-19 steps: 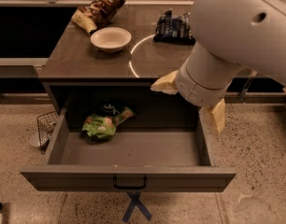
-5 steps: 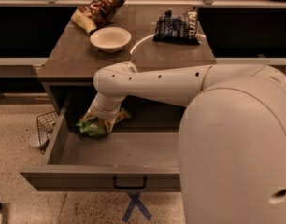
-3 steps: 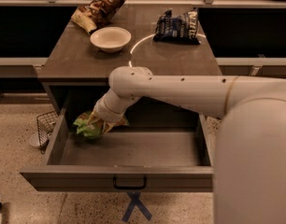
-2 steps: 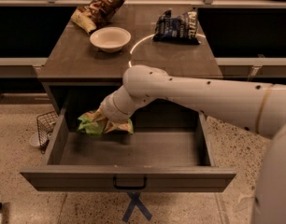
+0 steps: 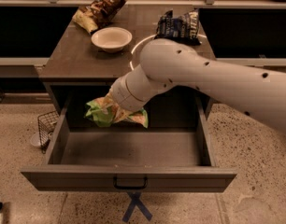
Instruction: Pick green rice chip bag from top drawer and place on counter
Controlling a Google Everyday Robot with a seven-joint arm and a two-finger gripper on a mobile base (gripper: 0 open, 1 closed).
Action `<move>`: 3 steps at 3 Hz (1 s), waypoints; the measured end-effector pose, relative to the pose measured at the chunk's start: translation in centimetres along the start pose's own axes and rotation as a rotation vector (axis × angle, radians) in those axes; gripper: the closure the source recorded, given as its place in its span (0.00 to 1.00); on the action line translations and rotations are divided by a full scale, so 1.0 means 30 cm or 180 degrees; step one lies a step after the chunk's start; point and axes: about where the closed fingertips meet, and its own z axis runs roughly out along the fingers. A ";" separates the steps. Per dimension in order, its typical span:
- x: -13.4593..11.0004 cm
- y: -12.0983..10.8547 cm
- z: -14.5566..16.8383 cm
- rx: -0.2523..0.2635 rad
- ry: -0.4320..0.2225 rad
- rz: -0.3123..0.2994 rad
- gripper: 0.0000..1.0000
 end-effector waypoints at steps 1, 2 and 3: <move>-0.013 -0.078 -0.192 0.0090 0.0184 0.0029 1.00; 0.009 -0.150 -0.350 0.0096 0.0381 -0.0051 1.00; 0.159 -0.189 -0.523 -0.0030 0.0853 -0.0211 1.00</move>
Offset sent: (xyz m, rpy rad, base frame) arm 0.0142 -0.0646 0.1712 -0.0687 -0.1739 -0.0958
